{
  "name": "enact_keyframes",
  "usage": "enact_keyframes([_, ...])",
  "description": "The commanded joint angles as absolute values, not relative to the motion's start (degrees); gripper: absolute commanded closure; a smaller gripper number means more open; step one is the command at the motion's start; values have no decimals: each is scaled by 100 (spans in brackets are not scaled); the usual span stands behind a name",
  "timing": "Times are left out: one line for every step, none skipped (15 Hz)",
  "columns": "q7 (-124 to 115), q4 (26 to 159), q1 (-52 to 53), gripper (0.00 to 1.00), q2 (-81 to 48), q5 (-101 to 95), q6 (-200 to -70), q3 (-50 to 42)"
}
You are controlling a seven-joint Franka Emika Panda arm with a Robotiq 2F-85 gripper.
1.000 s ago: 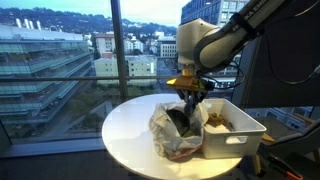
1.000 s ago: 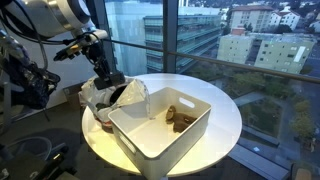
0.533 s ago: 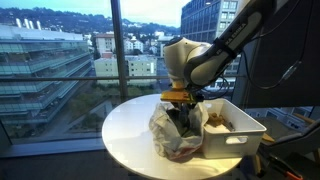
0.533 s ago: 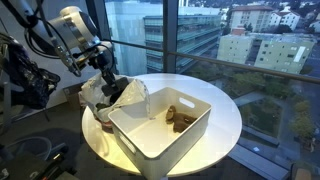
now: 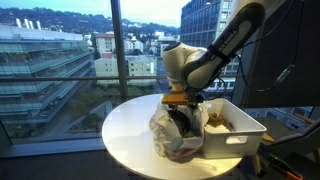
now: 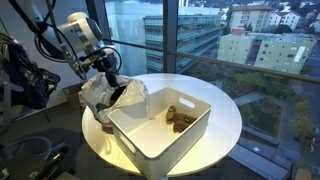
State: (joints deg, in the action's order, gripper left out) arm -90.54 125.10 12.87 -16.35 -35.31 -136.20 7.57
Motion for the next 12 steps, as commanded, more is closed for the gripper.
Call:
enact_keyframes([-8497,12768,1245,0,-1004,-2983,-13605,731])
enact_keyframes([-8268,12865,1148,0,-781,-2666,-13623,725])
enact_keyframes([-8093,12918,1082,0,-602,-2361,-13637,688])
enact_keyframes([-7902,12984,976,0,-395,-2008,-13636,645])
enact_keyframes([-7751,13056,855,0,-177,-1661,-13608,570])
enact_keyframes([-7653,13072,756,0,-17,-1386,-13545,489])
enact_keyframes([-7561,13121,624,1,151,-1148,-13523,376])
enact_keyframes([-7503,13143,502,0,276,-987,-13491,271])
enact_keyframes([-7431,13157,357,0,347,-875,-13475,153])
enact_keyframes([-7405,13142,220,0,344,-829,-13452,49])
enact_keyframes([-7404,13117,88,0,296,-855,-13453,-43])
enact_keyframes([-7346,13066,-42,0,153,-855,-13474,-136])
